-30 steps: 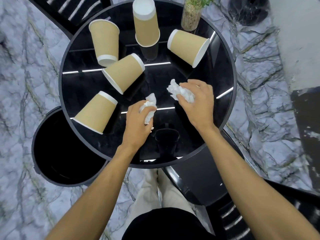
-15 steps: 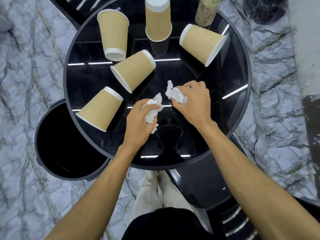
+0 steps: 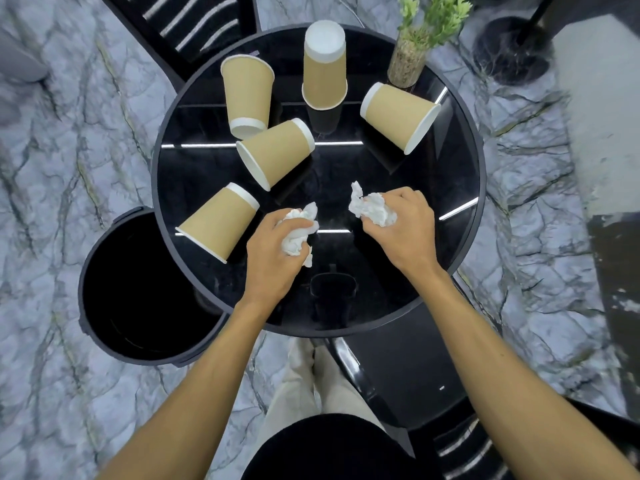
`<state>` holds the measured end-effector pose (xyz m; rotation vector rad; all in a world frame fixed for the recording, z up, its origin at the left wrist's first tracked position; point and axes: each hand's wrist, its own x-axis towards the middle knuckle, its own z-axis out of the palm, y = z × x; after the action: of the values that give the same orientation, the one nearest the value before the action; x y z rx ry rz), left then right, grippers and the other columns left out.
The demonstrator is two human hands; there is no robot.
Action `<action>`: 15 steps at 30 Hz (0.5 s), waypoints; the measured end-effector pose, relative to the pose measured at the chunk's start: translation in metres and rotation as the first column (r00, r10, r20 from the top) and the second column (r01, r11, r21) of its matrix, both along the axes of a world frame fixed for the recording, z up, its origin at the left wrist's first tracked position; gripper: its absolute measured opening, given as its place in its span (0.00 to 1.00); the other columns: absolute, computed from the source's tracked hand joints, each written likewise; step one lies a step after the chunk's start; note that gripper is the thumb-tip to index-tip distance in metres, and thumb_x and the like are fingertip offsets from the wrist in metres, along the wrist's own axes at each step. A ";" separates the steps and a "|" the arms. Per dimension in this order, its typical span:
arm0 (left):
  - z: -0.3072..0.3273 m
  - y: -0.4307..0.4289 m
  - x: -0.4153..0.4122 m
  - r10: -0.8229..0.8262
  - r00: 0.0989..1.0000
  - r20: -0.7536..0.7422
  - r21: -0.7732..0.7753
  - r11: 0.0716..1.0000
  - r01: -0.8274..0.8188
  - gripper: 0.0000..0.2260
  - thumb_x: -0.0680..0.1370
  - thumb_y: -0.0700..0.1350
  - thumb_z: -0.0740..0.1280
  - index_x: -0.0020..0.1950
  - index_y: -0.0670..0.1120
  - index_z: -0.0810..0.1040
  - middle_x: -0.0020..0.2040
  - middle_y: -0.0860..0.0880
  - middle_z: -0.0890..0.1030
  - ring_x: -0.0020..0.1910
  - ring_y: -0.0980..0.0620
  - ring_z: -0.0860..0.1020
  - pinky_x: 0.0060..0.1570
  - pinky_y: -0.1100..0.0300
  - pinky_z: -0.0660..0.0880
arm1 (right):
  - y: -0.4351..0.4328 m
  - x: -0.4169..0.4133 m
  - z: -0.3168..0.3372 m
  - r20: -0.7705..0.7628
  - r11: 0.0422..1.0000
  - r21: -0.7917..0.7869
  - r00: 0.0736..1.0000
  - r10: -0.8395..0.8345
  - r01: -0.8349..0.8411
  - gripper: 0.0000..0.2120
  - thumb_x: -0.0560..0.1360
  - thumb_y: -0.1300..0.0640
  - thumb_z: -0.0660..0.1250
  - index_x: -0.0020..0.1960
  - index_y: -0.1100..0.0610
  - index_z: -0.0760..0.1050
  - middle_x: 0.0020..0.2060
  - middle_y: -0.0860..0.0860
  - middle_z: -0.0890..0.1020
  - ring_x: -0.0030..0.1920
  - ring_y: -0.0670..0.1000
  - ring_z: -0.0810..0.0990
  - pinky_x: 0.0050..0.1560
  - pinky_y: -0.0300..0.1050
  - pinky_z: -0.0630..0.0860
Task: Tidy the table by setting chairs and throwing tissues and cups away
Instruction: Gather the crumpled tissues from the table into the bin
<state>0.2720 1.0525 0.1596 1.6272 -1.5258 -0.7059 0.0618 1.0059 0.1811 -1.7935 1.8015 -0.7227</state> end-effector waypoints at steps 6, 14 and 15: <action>-0.002 0.019 0.005 -0.114 0.989 0.089 0.126 0.987 0.102 0.18 0.72 0.47 0.75 0.60 0.53 0.79 0.66 0.52 0.72 0.65 0.54 0.71 0.64 0.57 0.70 | 0.012 0.003 0.011 0.006 0.998 -0.054 1.000 0.016 -0.016 0.07 0.70 0.54 0.74 0.48 0.50 0.82 0.42 0.42 0.74 0.46 0.47 0.72 0.42 0.31 0.65; -0.023 0.024 0.004 -0.146 0.960 0.241 0.096 0.987 0.126 0.15 0.75 0.41 0.72 0.61 0.49 0.80 0.67 0.46 0.73 0.65 0.48 0.70 0.63 0.54 0.66 | 0.026 0.002 -0.003 -0.010 0.999 -0.047 1.000 0.023 -0.024 0.07 0.70 0.54 0.75 0.47 0.51 0.82 0.41 0.42 0.74 0.46 0.47 0.72 0.42 0.31 0.65; -0.025 0.024 0.005 -0.160 0.960 0.228 0.091 0.986 0.143 0.16 0.75 0.39 0.71 0.61 0.50 0.80 0.66 0.46 0.73 0.64 0.48 0.70 0.64 0.58 0.66 | 0.027 0.002 -0.005 -0.005 0.999 -0.046 1.000 0.025 -0.025 0.07 0.70 0.54 0.75 0.48 0.51 0.82 0.42 0.42 0.74 0.46 0.47 0.71 0.42 0.31 0.65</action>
<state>0.2769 1.0764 0.1347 1.7103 -1.8294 -0.6772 0.0640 1.0330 0.1762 -1.8456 1.7759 -0.7568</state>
